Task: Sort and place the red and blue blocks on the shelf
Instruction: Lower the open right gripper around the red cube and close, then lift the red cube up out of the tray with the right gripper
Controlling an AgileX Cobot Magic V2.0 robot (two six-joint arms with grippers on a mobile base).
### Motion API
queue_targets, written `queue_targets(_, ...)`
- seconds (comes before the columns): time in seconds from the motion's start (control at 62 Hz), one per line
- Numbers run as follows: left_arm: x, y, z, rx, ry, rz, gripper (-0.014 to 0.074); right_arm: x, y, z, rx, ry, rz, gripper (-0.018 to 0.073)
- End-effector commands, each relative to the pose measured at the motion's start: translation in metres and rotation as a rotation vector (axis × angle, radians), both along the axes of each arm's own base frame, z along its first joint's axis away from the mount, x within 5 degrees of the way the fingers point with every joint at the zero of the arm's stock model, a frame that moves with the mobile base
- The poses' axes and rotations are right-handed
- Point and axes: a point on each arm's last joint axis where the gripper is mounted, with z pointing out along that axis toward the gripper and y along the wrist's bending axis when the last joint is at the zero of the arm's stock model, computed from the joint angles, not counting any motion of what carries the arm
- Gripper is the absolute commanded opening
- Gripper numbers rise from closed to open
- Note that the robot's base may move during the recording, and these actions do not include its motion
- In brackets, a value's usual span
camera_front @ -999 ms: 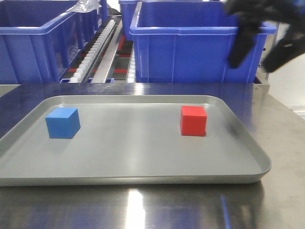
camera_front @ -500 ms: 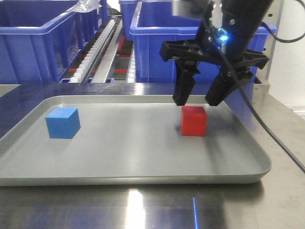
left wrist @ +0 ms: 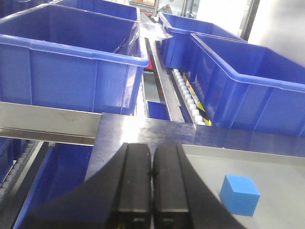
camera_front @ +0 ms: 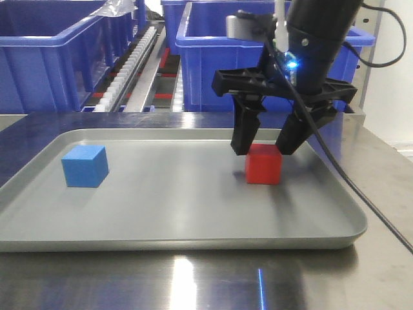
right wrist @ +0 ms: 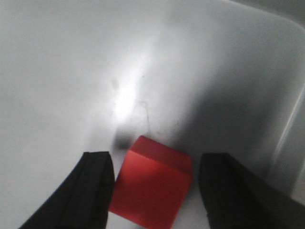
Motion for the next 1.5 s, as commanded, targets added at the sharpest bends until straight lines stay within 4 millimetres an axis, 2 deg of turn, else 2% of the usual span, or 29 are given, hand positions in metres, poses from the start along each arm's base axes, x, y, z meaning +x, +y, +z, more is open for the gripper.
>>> queue_targets(0.0, -0.001, 0.000, 0.000, -0.018, -0.080, -0.005, 0.0129, 0.001, 0.002, 0.024, 0.037, -0.086, 0.008, 0.0508)
queue_targets(0.306, -0.001, 0.000, 0.000, -0.018, -0.080, -0.005, 0.0129, 0.005, 0.003, 0.012, 0.020, -0.054, 0.009, 0.0508)
queue_targets(0.612, -0.001, 0.000, 0.000, -0.018, -0.080, -0.005, 0.0129, 0.005, 0.004, 0.010, 0.016, -0.047, 0.009, 0.0496)
queue_targets(0.693, -0.001, 0.000, 0.000, -0.018, -0.080, -0.005, 0.0129, 0.004, 0.004, 0.010, 0.015, -0.044, 0.010, 0.0439)
queue_targets(0.935, -0.001, 0.000, 0.000, -0.018, -0.080, -0.005, 0.0129, 0.004, 0.008, 0.013, 0.024, -0.062, 0.019, 0.0105)
queue_targets(0.999, -0.001, 0.000, 0.000, -0.018, -0.080, -0.005, 0.0129, 0.004, 0.011, 0.019, 0.032, -0.075, 0.027, 0.0052)
queue_targets(1.225, -0.001, 0.000, 0.000, -0.018, -0.080, -0.005, 0.0129, 0.007, 0.014, 0.059, 0.098, -0.197, 0.028, 0.0058)
queue_targets(1.483, -0.001, 0.000, 0.000, -0.018, -0.080, -0.005, 0.0129, -0.004, 0.002, 0.111, 0.145, -0.420, 0.028, 0.0058)
